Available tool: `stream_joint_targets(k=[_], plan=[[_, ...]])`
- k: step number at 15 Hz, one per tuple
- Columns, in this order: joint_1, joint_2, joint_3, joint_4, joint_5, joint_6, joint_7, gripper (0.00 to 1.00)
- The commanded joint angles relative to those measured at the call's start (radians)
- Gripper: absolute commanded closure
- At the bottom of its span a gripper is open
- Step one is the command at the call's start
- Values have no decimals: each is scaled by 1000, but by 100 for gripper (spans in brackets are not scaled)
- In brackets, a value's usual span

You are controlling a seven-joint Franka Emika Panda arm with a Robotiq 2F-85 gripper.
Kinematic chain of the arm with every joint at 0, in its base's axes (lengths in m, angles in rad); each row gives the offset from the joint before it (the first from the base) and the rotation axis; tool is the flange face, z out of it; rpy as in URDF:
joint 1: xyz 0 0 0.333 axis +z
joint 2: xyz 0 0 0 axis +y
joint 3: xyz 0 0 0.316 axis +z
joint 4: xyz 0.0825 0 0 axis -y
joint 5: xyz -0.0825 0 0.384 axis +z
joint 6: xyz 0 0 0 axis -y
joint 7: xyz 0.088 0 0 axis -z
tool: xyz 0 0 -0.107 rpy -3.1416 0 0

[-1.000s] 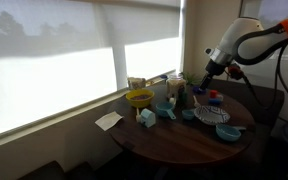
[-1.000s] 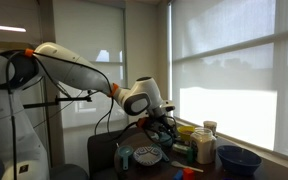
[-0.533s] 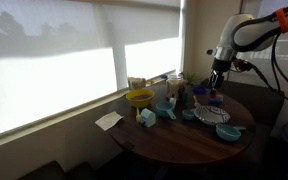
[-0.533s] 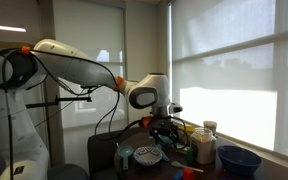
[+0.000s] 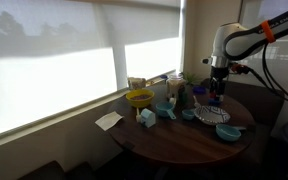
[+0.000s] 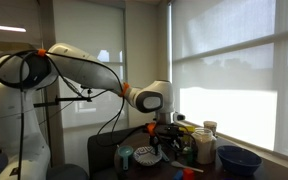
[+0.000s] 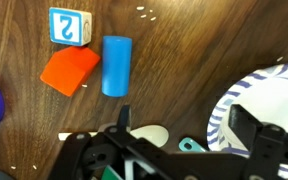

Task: Pick up the green cylinder and make it stand vertically near the sugar jar, pick up the blue cylinder and make it stand vertically on the table

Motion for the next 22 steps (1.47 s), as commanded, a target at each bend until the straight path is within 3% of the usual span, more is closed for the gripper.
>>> stream_joint_targets(k=[1,9,22], plan=[[-30,50,45,41,-70,-27,1,0],[-60,108,64,61,-201,-19,38,0],[-66,146,79,49,-236,19,141,0]])
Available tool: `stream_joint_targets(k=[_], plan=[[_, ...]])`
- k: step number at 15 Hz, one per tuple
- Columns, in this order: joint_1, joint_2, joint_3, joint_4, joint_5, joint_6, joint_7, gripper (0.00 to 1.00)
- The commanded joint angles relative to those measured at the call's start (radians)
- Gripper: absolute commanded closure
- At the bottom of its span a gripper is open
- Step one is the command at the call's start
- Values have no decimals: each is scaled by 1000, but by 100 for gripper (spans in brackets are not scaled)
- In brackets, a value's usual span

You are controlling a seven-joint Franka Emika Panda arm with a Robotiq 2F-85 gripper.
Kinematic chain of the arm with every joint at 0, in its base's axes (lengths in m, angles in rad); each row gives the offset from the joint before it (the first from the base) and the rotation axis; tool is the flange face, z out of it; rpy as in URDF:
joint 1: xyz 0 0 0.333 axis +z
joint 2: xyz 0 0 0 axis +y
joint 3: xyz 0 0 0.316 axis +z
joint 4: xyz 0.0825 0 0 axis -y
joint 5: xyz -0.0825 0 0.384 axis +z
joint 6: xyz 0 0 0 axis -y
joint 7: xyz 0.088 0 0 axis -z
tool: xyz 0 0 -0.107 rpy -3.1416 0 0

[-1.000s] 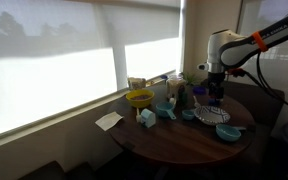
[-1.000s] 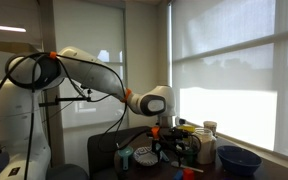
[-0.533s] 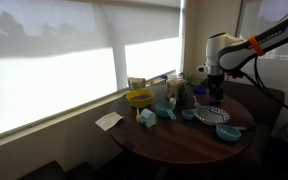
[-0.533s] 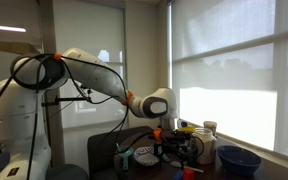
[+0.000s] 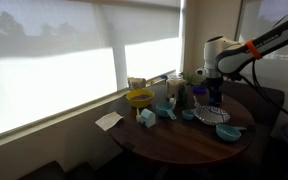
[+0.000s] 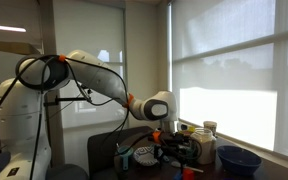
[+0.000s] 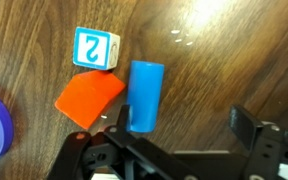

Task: Pick up the green cylinder and make it stand vertically near the sugar jar, pick up the blue cylinder and make it stand vertically on the table

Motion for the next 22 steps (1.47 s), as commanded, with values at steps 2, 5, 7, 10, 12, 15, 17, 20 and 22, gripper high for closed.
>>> stream_joint_targets(k=[2,5,7,10,12,15,17,20,22], plan=[[-18,22,23,12,-40,17,41,0],[-18,28,25,13,-15,13,23,0],[-18,30,28,13,-3,5,8,0],[-18,27,32,11,2,6,-10,0],[-19,26,33,11,7,6,-21,1],[-20,26,34,10,16,9,-32,27],[-21,25,33,8,22,13,-43,42],[-23,22,31,4,32,15,-58,65],[-25,16,30,3,44,16,-69,77]])
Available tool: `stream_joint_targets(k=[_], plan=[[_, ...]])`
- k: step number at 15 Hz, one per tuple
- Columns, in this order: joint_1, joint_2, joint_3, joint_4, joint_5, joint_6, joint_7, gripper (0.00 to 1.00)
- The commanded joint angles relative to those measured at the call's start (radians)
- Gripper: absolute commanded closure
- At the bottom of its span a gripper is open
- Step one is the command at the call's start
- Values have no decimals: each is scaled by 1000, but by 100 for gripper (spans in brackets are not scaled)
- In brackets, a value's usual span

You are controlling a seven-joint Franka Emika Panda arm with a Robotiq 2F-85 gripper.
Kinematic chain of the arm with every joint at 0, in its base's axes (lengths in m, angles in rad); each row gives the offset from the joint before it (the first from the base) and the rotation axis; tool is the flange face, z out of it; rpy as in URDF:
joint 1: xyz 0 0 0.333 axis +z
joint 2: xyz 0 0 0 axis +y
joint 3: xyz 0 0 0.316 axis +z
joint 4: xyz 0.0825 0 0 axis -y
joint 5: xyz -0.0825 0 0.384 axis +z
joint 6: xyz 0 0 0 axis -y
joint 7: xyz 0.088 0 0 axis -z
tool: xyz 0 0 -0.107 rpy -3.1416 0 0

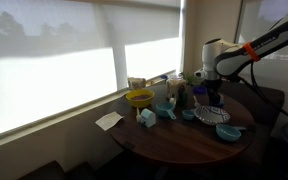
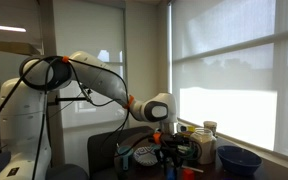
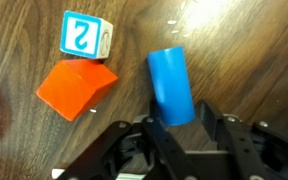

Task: Pick up the green cylinder and make it stand vertically near the sugar jar, pick up the blue cylinder and make it stand vertically on the table

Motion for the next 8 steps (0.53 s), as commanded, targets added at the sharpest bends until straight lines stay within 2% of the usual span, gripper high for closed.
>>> stream_joint_targets(k=[1,2,8], plan=[[-25,-7,14,2,42,9,-43,85],[-27,-11,12,1,51,9,-46,91],[-48,-37,6,-6,131,36,-59,92]])
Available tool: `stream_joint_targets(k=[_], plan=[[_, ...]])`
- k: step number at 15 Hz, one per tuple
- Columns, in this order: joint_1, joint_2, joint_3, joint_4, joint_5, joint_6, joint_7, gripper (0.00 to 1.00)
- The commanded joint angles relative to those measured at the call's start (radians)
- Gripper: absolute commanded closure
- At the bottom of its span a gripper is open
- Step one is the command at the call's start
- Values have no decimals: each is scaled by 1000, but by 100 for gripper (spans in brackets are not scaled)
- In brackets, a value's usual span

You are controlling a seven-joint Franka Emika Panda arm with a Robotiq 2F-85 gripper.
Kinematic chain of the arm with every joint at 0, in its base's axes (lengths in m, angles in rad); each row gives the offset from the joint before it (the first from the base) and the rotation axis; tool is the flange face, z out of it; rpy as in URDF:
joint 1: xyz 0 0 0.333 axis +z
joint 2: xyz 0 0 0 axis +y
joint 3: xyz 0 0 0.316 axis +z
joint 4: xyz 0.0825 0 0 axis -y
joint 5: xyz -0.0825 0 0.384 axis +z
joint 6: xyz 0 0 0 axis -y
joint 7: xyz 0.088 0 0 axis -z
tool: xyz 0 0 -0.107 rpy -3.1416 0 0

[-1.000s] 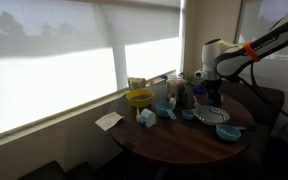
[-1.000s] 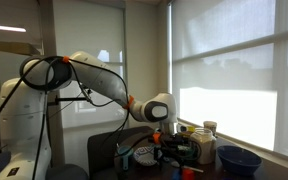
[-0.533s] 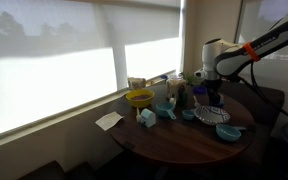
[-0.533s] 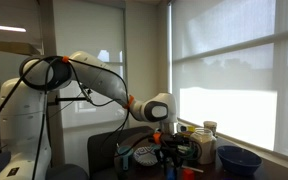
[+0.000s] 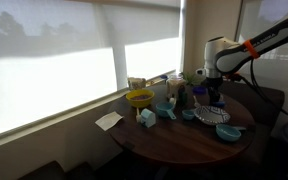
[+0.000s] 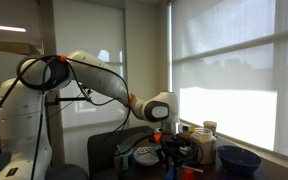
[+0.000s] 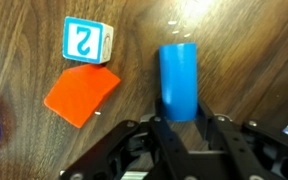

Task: Pick up the green cylinder and make it stand vertically near the sugar jar, pick up the blue cylinder and make it stand vertically on the table

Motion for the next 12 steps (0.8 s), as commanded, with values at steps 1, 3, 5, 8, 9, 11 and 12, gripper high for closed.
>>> stream_joint_targets(k=[1,3,5,8,9,11,12], plan=[[-24,-39,5,-12,91,36,-44,92],[-29,-65,1,-26,157,55,-74,92],[-33,-95,-7,-44,235,72,-112,92],[-38,-145,-30,-77,369,78,-190,92],[-37,-166,-41,-95,414,79,-224,92],[-37,-195,-69,-124,491,73,-286,92],[-35,-211,-84,-145,529,77,-332,92]])
